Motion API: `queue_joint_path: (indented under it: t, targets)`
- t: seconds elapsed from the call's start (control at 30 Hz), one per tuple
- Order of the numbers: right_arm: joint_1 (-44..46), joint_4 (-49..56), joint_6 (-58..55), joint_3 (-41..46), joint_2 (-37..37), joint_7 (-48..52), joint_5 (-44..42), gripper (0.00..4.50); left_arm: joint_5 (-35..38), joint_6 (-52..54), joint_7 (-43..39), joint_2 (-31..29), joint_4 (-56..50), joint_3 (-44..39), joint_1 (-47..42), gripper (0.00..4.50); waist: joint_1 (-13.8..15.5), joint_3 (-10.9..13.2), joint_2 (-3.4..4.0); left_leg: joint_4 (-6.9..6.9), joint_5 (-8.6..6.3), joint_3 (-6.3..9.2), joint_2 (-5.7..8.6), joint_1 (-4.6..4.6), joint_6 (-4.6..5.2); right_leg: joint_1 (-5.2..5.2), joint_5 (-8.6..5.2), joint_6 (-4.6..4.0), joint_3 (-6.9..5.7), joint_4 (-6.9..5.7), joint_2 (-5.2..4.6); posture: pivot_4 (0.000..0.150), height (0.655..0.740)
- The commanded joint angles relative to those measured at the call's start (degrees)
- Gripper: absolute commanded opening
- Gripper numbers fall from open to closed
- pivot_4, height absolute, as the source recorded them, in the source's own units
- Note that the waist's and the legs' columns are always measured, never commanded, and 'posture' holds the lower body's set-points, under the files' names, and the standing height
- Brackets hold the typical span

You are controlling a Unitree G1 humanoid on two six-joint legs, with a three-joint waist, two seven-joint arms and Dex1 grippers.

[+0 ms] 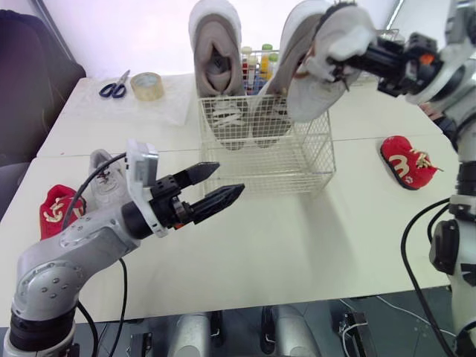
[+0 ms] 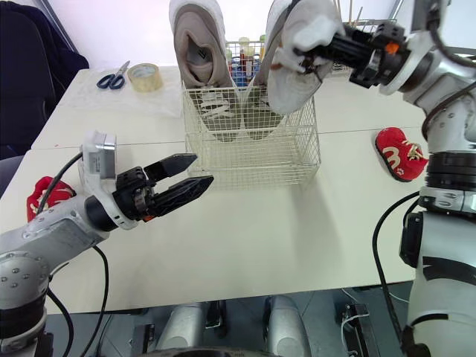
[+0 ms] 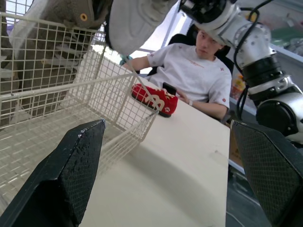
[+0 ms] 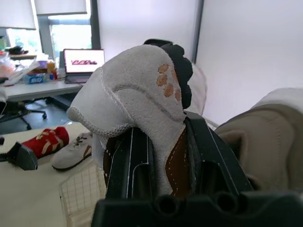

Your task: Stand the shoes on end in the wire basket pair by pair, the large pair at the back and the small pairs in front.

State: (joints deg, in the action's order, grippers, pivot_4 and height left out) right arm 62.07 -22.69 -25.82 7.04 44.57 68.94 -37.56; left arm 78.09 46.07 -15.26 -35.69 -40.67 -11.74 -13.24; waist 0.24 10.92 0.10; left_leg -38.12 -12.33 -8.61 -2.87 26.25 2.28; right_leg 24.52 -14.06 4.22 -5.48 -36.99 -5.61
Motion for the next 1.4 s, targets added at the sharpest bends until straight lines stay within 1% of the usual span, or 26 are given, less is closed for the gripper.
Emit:
queue_joint_path:
  t: [0.03, 0.2, 0.33, 0.57, 0.77, 0.8, 0.97, 1.2, 1.33, 1.4]
  targets:
    - [3.04, -2.43, 6.08, 0.38, -1.76, 1.96, 3.18, 0.36, -0.27, -1.92, -0.07, 0.63, -0.70, 0.82, -0.38, 4.42, -0.01, 0.00, 0.00, 0.00, 0.00, 0.00, 0.00, 0.00, -0.01, 0.00, 0.00, 0.00, 0.00, 0.00, 0.00, 0.150, 0.7400]
    - [3.88, -9.39, 15.43, -1.21, -5.51, 4.79, 8.67, 0.36, -0.16, -2.43, 0.16, 0.51, -0.57, 0.83, 0.02, 4.42, -0.12, 0.00, 0.00, 0.00, 0.03, -0.01, 0.00, 0.00, -0.05, 0.00, 0.00, 0.00, 0.00, 0.00, 0.00, 0.150, 0.7400]
    - [4.56, -13.89, 15.70, -2.27, -6.16, 7.90, 10.88, 0.36, 0.58, -2.71, 0.36, 0.04, -0.42, 0.36, 0.55, 4.42, -0.07, 0.00, 0.01, 0.01, 0.05, -0.01, 0.00, 0.00, -0.08, 0.00, 0.00, 0.00, 0.00, -0.01, 0.00, 0.150, 0.7400]
    - [4.53, -22.39, 18.72, -2.50, -7.63, 9.52, 14.55, 0.36, -0.01, -3.32, 0.91, -0.43, -1.10, 0.64, 1.63, 4.42, -0.67, 0.00, 0.01, 0.02, 0.05, 0.00, 0.01, 0.00, -0.09, 0.00, 0.00, 0.00, 0.00, 0.00, -0.01, 0.150, 0.7400]
    - [4.03, -25.84, 19.14, -2.25, -8.96, 9.53, 16.43, 0.36, -1.69, -3.36, 0.51, -1.01, -1.20, 0.85, 2.52, 4.42, -1.22, 0.01, 0.02, 0.07, 0.06, -0.02, 0.01, 0.00, -0.11, 0.01, 0.00, 0.00, 0.00, -0.01, -0.01, 0.150, 0.7400]
    - [3.88, -25.83, 18.84, -2.26, -9.01, 9.64, 16.59, 1.40, -1.77, -3.37, 0.55, -0.95, -1.22, 0.88, 2.54, 4.49, -1.23, 0.01, 0.02, 0.09, 0.07, -0.02, 0.00, 0.00, -0.12, 0.03, 0.00, 0.00, 0.00, -0.02, -0.01, 0.150, 0.7400]
    - [2.84, -24.38, 17.79, -1.67, -8.85, 8.61, 16.83, 3.83, -2.22, -3.28, 0.62, -0.78, -1.12, 1.16, 2.45, 4.49, -1.05, 0.01, 0.02, 0.09, 0.07, -0.02, 0.01, 0.00, -0.13, 0.03, 0.00, 0.00, 0.00, -0.02, -0.01, 0.150, 0.7400]
    - [-0.87, -15.74, 13.00, 0.10, -5.69, 6.68, 15.84, 3.83, -2.78, -3.00, 0.27, -0.99, -0.38, 1.04, 2.21, 4.49, -0.99, 0.01, 0.02, 0.09, 0.06, -0.01, 0.01, 0.00, -0.14, 0.02, 0.00, 0.00, 0.00, -0.01, -0.04, 0.150, 0.7400]
    - [-5.05, -5.02, 6.50, 1.30, -3.40, 5.11, 13.41, 3.83, -2.88, -2.73, -0.46, -1.54, 0.52, 0.73, 2.18, 4.49, -1.04, 0.01, 0.02, 0.09, 0.01, -0.01, 0.01, 0.00, -0.24, 0.03, 0.00, 0.00, 0.00, -0.01, -0.06, 0.150, 0.7400]
    - [-8.50, 3.63, 0.98, 2.35, -1.38, 3.75, 11.19, 3.83, -3.28, -2.62, -0.80, -2.12, 0.96, 0.50, 2.73, 4.49, -1.04, 0.01, 0.02, 0.09, -0.01, -0.01, 0.00, -0.01, -0.26, 0.03, 0.00, 0.00, 0.00, -0.01, -0.06, 0.150, 0.7400]
